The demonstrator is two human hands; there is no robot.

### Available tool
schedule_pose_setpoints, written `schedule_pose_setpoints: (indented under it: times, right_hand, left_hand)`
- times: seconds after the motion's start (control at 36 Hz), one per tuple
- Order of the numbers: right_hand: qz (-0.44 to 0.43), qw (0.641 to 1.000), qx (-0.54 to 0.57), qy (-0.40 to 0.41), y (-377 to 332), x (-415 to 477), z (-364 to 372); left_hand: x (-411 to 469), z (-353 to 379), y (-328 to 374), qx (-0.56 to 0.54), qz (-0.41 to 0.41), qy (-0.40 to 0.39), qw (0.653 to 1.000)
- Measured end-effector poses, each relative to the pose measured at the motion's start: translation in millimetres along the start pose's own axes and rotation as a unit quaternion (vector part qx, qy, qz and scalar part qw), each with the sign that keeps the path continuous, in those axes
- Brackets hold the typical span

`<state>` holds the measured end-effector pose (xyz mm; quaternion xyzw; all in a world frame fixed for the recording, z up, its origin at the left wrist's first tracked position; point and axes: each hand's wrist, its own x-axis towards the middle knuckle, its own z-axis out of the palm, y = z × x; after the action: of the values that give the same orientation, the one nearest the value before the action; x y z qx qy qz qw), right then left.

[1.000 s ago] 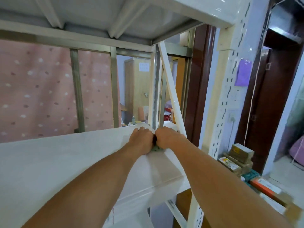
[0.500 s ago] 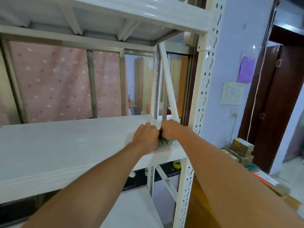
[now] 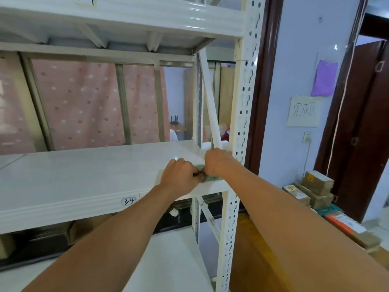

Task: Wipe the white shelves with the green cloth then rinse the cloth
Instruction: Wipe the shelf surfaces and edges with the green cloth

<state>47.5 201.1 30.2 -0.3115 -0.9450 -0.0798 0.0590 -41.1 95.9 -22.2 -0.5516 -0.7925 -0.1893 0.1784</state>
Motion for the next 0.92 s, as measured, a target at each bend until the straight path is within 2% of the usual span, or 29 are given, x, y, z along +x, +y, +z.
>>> schedule_pose_setpoints:
  times: [0.17, 0.33, 0.42, 0.69, 0.92]
  right_hand:
    - [-0.038, 0.997, -0.035, 0.053, -9, 11, 16]
    - [-0.080, 0.992, 0.096, 0.003, 1, 37, 30]
    - [-0.101, 0.988, 0.109, -0.044, 4, 50, 32]
    - [-0.072, 0.989, 0.106, -0.068, -10, 114, 45]
    - [-0.005, 0.976, 0.190, -0.103, -17, 170, 51]
  left_hand:
    - [24, 0, -8, 0.023, -0.035, -0.012, 0.999]
    - [54, 4, -29, 0.058, -0.093, -0.034, 0.993]
    - [67, 9, -41, 0.055, -0.102, -0.028, 0.993]
    - [113, 34, -72, 0.067, -0.156, -0.019, 0.985]
    - [147, 54, -101, 0.061, -0.187, -0.026, 0.980]
